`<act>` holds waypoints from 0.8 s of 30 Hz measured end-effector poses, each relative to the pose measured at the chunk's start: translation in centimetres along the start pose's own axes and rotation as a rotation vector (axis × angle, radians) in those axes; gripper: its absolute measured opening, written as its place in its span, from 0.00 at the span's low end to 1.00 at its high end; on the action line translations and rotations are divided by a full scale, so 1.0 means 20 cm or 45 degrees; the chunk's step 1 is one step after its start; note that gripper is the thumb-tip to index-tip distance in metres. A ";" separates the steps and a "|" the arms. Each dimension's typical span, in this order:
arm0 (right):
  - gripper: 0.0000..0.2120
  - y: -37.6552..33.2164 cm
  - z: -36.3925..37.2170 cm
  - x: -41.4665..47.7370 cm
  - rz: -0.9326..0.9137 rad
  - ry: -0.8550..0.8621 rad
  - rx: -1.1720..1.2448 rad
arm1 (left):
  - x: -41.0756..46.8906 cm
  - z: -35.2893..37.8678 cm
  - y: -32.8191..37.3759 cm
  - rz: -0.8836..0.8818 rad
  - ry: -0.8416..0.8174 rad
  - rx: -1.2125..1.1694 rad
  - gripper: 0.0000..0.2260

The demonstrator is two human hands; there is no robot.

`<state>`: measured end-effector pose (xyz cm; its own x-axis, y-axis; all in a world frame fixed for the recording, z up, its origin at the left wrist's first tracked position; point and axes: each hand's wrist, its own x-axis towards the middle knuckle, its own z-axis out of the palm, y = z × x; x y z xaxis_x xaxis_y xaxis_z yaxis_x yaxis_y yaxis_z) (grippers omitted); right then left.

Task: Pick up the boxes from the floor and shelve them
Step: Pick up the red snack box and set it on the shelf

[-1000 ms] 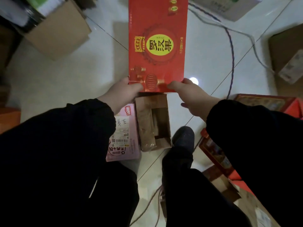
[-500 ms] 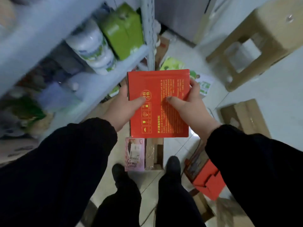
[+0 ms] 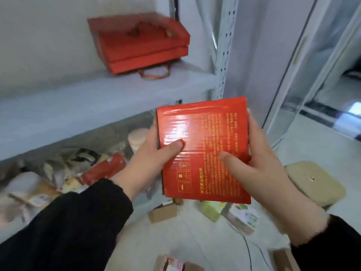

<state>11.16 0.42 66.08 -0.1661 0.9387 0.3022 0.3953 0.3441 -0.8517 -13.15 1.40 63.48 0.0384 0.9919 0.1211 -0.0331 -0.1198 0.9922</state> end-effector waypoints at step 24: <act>0.42 -1.20 1.40 0.60 -0.802 -0.085 -0.443 | -0.55 -1.68 0.51 0.143 1.273 0.079 0.26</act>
<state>-25.57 2.83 78.29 -0.5078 0.5602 0.6544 0.4692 0.8170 -0.3353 -47.47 -9.24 71.36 -0.8181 0.5516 0.1628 0.0679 -0.1885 0.9797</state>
